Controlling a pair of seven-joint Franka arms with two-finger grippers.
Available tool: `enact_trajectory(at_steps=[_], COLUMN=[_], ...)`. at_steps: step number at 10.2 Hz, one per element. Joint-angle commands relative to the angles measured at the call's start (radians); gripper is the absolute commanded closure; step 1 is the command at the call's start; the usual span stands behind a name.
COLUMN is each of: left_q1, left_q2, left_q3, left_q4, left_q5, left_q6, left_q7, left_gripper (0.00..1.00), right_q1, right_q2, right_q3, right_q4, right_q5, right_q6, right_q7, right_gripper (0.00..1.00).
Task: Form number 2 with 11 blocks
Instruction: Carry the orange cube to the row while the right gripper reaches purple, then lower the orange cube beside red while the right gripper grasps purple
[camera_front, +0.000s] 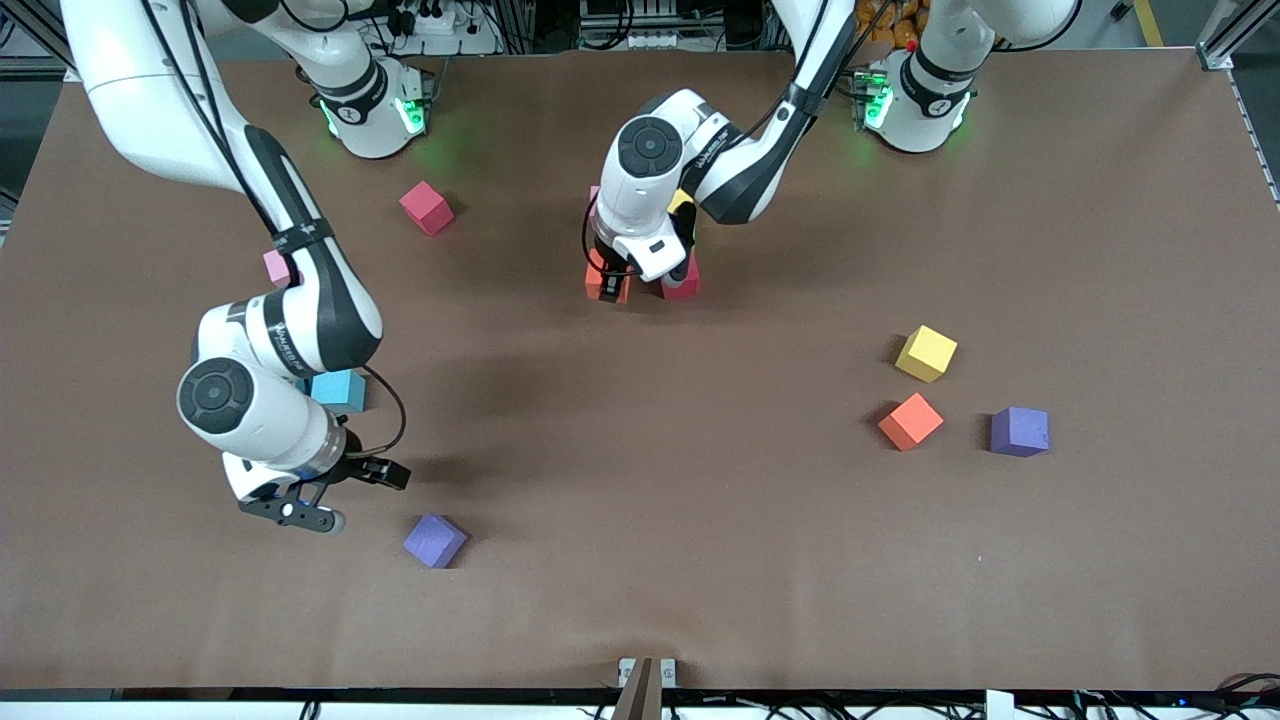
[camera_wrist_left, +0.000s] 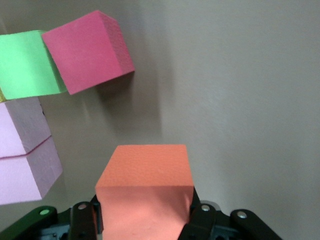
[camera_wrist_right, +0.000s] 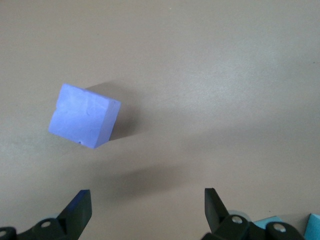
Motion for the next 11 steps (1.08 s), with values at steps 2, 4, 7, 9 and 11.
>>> enact_trajectory(at_steps=[2, 4, 7, 9, 11], left_q1=[-0.086, -0.110, -0.121, -0.124, -0.132], left_q2=[-0.025, -0.014, 0.001, 0.004, 0.006], left_q3=[0.067, 0.068, 0.070, 0.070, 0.071], left_q4=[-0.135, -0.163, -0.172, -0.192, -0.209], left_q5=[-0.104, -0.133, -0.173, -0.184, -0.185], left_q6=[0.122, 0.159, 0.167, 0.178, 0.181], left_q7=[-0.010, -0.010, -0.013, -0.016, -0.031], left_gripper=[0.79, 0.79, 0.79, 0.79, 0.79], right_q1=[0.013, 0.017, 0.025, 0.030, 0.030], right_q2=[0.120, 0.185, 0.263, 0.295, 0.312], right_q3=[0.016, 0.016, 0.018, 0.018, 0.018], right_q4=[0.151, 0.240, 0.337, 0.339, 0.339], right_q5=[0.001, 0.003, 0.003, 0.003, 0.003], right_q6=[-0.012, -0.006, 0.045, 0.129, 0.189], right_q7=[0.060, 0.068, 0.098, 0.132, 0.137], right_gripper=[0.00, 0.00, 0.00, 0.00, 0.00])
